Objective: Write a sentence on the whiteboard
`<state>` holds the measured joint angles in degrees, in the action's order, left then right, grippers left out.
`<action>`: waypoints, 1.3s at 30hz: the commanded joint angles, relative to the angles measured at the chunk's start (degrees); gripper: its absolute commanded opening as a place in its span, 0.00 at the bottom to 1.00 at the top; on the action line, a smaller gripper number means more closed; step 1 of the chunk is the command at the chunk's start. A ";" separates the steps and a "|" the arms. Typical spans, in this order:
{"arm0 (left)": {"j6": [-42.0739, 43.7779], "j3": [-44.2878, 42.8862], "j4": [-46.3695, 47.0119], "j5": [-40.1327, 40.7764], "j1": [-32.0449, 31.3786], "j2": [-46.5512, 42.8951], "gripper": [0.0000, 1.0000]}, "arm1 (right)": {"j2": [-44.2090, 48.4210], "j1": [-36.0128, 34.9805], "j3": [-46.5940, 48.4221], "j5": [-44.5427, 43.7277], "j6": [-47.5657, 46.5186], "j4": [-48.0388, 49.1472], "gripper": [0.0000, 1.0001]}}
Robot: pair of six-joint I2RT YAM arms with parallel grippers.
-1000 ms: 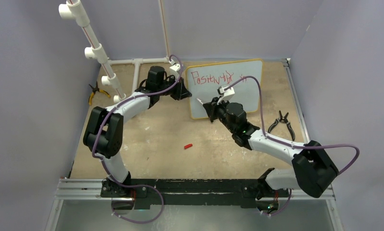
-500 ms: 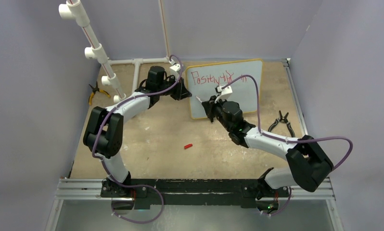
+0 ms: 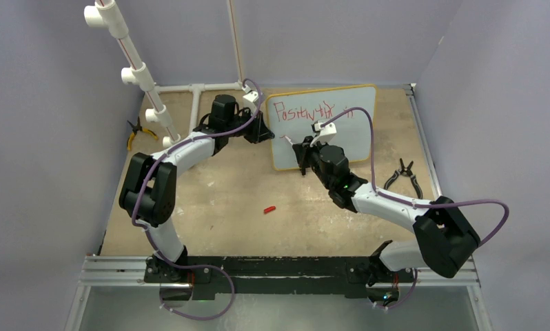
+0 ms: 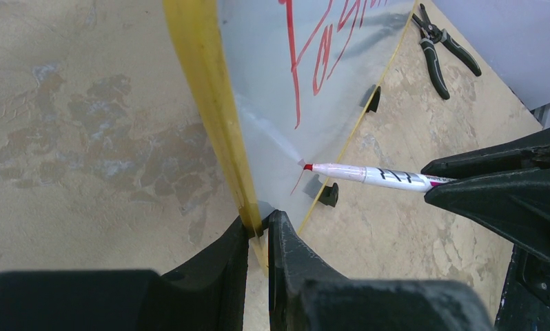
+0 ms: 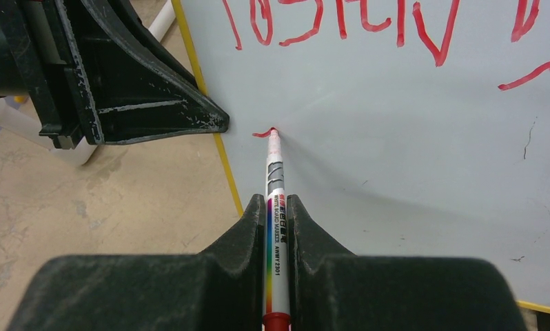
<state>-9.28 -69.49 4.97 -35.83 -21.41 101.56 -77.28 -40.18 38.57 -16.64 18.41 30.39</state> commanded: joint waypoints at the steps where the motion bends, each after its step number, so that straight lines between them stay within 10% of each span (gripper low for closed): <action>1: 2.16 -0.12 0.83 0.81 0.49 -2.58 0.00 | 0.96 0.11 2.12 -2.35 -0.19 1.05 0.00; 39: 2.16 -0.38 0.70 0.85 0.40 -2.64 0.00 | -1.60 -0.24 -0.59 2.52 -0.49 0.48 0.00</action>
<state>-9.19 -69.49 4.89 -35.70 -21.39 101.56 -79.40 -40.25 38.83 -12.71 17.93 31.42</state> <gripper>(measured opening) 0.123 0.115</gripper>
